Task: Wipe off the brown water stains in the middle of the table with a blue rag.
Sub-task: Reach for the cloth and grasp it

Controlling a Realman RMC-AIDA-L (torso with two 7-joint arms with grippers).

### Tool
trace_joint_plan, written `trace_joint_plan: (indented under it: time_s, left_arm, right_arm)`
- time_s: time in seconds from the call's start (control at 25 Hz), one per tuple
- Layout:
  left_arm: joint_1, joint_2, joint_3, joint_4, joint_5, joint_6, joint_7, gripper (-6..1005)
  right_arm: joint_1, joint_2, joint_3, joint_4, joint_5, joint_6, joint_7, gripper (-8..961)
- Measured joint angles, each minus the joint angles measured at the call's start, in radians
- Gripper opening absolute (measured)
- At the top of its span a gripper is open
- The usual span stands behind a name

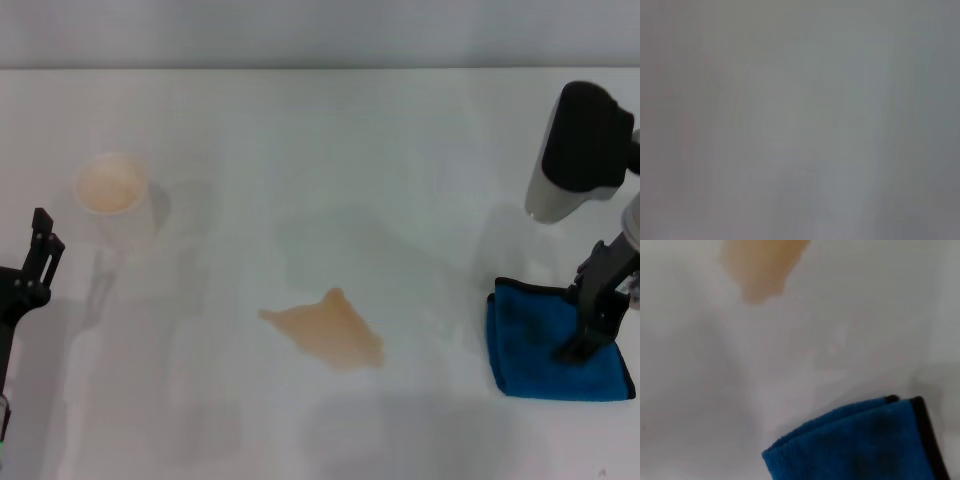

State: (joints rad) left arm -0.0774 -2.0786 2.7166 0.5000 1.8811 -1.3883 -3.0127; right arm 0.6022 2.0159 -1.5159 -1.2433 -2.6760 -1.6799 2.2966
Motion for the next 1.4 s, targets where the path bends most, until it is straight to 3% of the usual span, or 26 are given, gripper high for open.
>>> trace_joint_plan:
  time_s: [1.08,1.4]
  left_arm:
    - [-0.025,0.000,0.000,0.000,-0.018,0.000,0.000,862]
    - [-0.025,0.000,0.000,0.001,-0.017,0.000,0.000,862]
  right_arm:
    - [-0.013,0.007,-0.135,0.069,-0.027,0.123,0.028,776]
    - [-0.009,0.007,-0.157,0.065,-0.028,0.121,0.032,726]
